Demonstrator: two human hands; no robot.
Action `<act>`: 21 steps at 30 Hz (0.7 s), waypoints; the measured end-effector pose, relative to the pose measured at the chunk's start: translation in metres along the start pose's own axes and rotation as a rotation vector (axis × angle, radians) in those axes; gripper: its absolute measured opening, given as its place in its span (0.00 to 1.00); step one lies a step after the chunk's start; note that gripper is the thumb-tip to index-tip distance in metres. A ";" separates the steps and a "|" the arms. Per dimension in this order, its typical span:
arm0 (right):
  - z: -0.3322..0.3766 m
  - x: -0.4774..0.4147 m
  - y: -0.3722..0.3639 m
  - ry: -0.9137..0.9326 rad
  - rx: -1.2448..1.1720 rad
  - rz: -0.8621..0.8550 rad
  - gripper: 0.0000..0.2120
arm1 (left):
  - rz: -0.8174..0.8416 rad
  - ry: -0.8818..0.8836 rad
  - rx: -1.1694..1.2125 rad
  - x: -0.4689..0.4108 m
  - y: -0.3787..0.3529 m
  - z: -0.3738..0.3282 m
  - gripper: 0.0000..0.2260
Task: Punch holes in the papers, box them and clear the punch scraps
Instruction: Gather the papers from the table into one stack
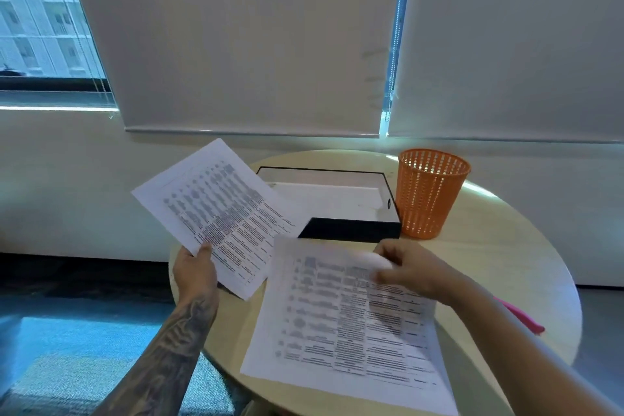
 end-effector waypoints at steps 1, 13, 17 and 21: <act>0.002 0.001 0.004 0.013 -0.106 -0.045 0.06 | 0.026 -0.007 -0.034 0.001 -0.002 -0.001 0.09; -0.018 -0.002 -0.004 -0.066 -0.807 -0.452 0.09 | 0.462 0.085 -0.055 0.050 -0.050 0.000 0.08; -0.014 0.000 -0.008 -0.016 -0.785 -0.506 0.10 | 0.556 0.081 0.049 0.070 -0.061 -0.014 0.09; -0.009 0.003 -0.010 0.032 -0.841 -0.530 0.12 | 0.546 -0.051 -0.002 0.077 -0.062 -0.027 0.06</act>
Point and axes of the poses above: each hand's wrist, its own x-axis away from the middle knuckle, its own y-axis out of the back of the hand, z = x × y, the point moved 5 cm from there along -x, towards the middle knuckle, and after that the axes turned 9 degrees about -x, right-handed, at the moved point
